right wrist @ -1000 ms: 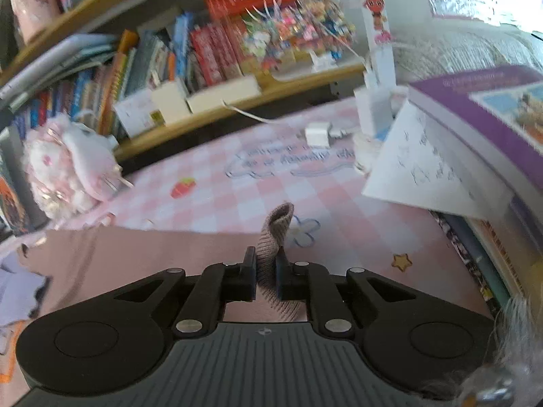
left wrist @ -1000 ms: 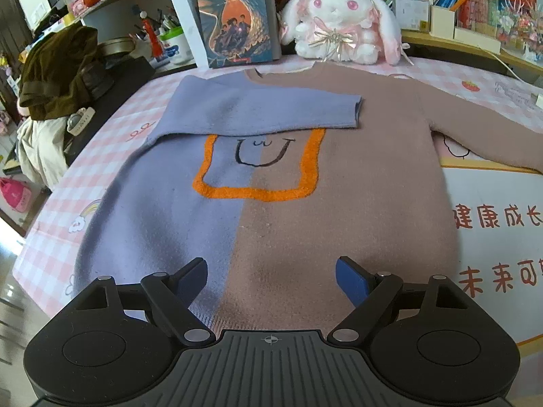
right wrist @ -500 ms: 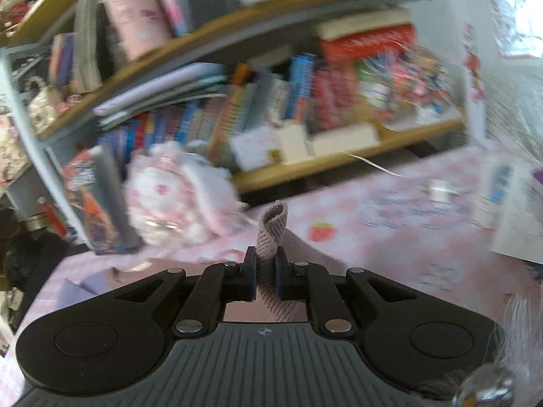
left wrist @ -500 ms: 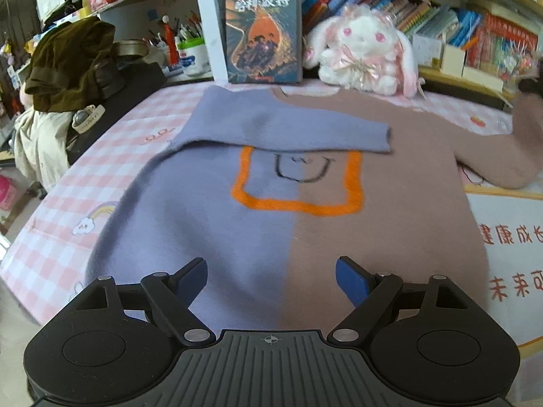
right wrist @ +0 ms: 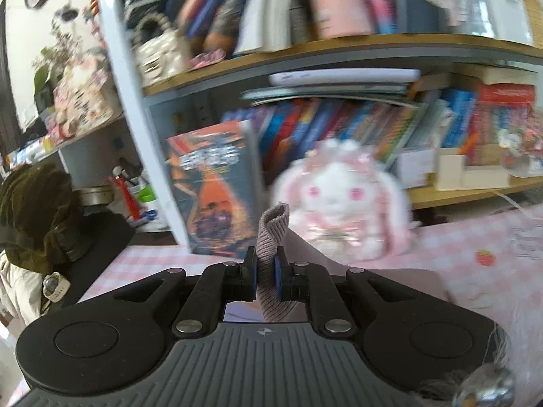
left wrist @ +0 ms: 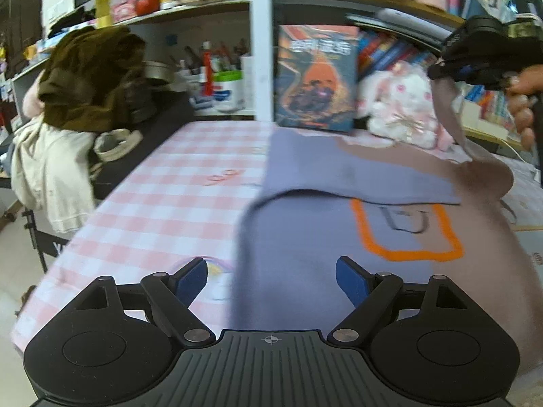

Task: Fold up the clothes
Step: 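Lift the mauve sleeve with the right gripper and carry it across the chest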

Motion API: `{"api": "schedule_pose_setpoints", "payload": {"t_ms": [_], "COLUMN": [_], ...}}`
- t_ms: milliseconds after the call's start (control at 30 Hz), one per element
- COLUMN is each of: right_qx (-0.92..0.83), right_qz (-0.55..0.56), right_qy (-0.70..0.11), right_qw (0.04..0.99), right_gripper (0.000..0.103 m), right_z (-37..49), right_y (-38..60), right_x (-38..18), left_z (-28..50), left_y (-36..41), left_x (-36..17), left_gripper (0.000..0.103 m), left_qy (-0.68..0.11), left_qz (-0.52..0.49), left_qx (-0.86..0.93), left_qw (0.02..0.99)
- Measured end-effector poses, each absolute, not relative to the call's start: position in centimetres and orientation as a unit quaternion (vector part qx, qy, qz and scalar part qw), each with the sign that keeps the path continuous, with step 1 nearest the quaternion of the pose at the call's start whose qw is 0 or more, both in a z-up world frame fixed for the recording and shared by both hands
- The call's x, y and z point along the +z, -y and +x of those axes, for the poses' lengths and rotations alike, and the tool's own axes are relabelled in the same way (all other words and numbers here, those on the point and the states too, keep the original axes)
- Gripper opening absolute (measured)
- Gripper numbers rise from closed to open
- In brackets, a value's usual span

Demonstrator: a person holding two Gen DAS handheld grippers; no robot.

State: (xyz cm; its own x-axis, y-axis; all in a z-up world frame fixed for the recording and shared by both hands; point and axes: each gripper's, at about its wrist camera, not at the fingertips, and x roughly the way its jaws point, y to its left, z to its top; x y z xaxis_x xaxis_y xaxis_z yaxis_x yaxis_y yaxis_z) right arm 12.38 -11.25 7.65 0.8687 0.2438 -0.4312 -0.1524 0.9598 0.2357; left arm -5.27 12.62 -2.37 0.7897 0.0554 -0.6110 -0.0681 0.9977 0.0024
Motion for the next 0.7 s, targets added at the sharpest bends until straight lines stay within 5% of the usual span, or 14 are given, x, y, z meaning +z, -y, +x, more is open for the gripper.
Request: {"api": "schedule_pose_setpoints", "payload": {"t_ms": [333, 433, 500, 700], "right_qx": [0.105, 0.11, 0.115, 0.117], "right_qz": [0.073, 0.073, 0.07, 0.063], "right_qy": [-0.29, -0.309, -0.306, -0.316], "right_qw": [0.949, 0.942, 0.942, 0.939], "right_gripper": [0.01, 0.023, 0.042, 0.05], "right_z": [16.3, 16.6, 15.9, 12.3], "right_y": [2.1, 1.1, 1.0, 3.5], "right_x": [4.3, 3.3, 3.2, 3.2], "left_z": [-6.1, -6.0, -5.7, -4.3], "left_y": [-18.5, -19.1, -19.2, -19.5], "left_x": [-2.3, -2.4, -2.5, -3.1], "left_gripper": [0.085, 0.085, 0.085, 0.085], "left_qy": [-0.319, -0.318, -0.316, -0.323], "left_qz": [-0.016, -0.019, -0.022, -0.044], "left_qx": [0.046, 0.04, 0.034, 0.026], "left_qw": [0.946, 0.947, 0.948, 0.945]}}
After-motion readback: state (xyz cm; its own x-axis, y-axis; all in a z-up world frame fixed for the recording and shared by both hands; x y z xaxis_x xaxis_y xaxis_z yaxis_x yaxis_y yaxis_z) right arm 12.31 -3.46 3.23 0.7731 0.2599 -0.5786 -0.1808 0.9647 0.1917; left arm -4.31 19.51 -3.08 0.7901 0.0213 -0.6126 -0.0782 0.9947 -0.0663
